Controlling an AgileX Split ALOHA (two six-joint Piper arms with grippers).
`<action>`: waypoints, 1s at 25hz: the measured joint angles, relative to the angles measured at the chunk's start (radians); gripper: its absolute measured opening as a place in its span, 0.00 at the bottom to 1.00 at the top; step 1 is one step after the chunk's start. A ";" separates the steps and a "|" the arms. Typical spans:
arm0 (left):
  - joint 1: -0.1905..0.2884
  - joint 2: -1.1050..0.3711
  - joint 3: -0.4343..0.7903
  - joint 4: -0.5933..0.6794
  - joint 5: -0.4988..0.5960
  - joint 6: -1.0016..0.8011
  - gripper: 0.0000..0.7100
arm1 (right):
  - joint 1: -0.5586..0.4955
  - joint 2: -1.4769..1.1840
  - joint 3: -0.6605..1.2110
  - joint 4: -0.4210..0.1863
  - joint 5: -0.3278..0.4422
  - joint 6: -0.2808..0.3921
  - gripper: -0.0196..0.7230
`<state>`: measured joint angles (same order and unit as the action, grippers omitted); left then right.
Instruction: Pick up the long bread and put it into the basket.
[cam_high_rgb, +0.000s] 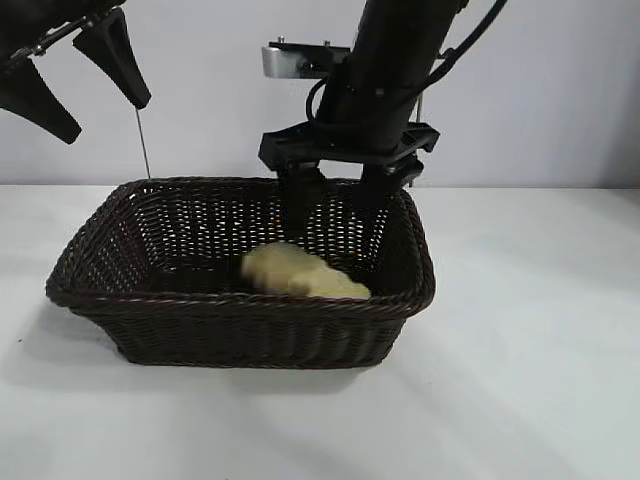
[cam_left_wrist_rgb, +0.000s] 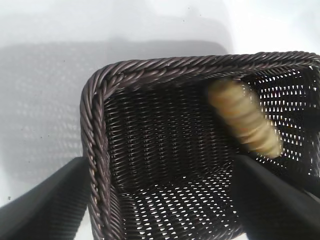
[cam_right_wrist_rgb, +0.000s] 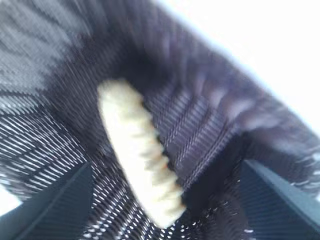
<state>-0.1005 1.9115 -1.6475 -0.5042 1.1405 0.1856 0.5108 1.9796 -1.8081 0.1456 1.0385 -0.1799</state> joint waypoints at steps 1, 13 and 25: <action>0.000 0.000 0.000 0.000 0.000 0.000 0.79 | -0.014 -0.002 -0.023 0.007 0.016 0.000 0.81; 0.000 0.000 0.000 0.000 -0.001 0.000 0.79 | -0.258 -0.002 -0.087 0.190 0.150 -0.040 0.81; 0.000 0.000 0.000 0.000 -0.001 0.000 0.79 | -0.265 -0.002 -0.087 0.203 0.166 -0.038 0.81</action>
<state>-0.1005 1.9115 -1.6475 -0.5042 1.1397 0.1856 0.2454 1.9778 -1.8949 0.3485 1.2049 -0.2177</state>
